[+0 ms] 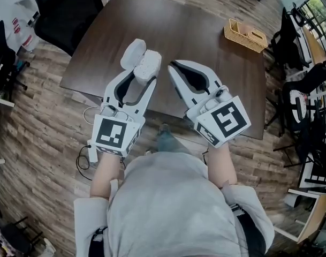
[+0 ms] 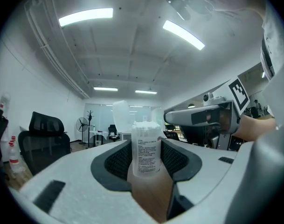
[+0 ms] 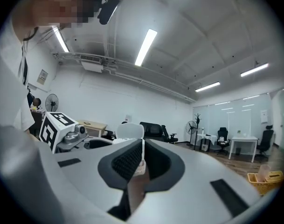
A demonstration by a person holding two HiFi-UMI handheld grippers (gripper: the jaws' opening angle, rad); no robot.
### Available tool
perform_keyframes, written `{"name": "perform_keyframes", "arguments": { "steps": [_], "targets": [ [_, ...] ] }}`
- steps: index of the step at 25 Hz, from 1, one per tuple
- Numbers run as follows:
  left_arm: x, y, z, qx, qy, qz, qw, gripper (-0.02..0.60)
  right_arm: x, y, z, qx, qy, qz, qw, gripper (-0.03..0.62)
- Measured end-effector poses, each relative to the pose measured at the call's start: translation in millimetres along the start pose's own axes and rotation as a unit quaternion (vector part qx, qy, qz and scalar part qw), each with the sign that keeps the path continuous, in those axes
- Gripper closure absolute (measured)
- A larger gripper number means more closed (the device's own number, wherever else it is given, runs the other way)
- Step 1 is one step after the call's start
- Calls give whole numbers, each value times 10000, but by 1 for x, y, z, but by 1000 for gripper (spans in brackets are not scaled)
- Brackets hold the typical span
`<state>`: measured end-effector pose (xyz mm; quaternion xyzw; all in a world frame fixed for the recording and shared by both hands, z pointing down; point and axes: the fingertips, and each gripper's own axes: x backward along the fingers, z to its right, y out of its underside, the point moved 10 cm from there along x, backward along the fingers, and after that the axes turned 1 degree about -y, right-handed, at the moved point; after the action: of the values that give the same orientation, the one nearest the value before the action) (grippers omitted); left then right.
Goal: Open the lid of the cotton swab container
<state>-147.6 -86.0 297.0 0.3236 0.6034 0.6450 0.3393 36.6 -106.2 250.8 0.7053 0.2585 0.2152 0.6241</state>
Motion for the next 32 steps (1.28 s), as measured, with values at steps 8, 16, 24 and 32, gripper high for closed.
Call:
{"name": "perform_keyframes", "arguments": {
  "steps": [8,16,24,32],
  "targets": [
    [18,-9,1,3,-171,70,9998,394,22,0,-7,65,482,121,9987,572],
    [37,-13,3,6,-397,115,9991,394,44,1,-13,122,909,139,9957,571],
    [55,-14,1,68,-696,154,9974,394,65,5,-19,121,1205,131,9926,571],
    [70,-15,8,40,-973,184,9951,394,86,16,-24,25,1414,58,9899,571]
  ]
}}
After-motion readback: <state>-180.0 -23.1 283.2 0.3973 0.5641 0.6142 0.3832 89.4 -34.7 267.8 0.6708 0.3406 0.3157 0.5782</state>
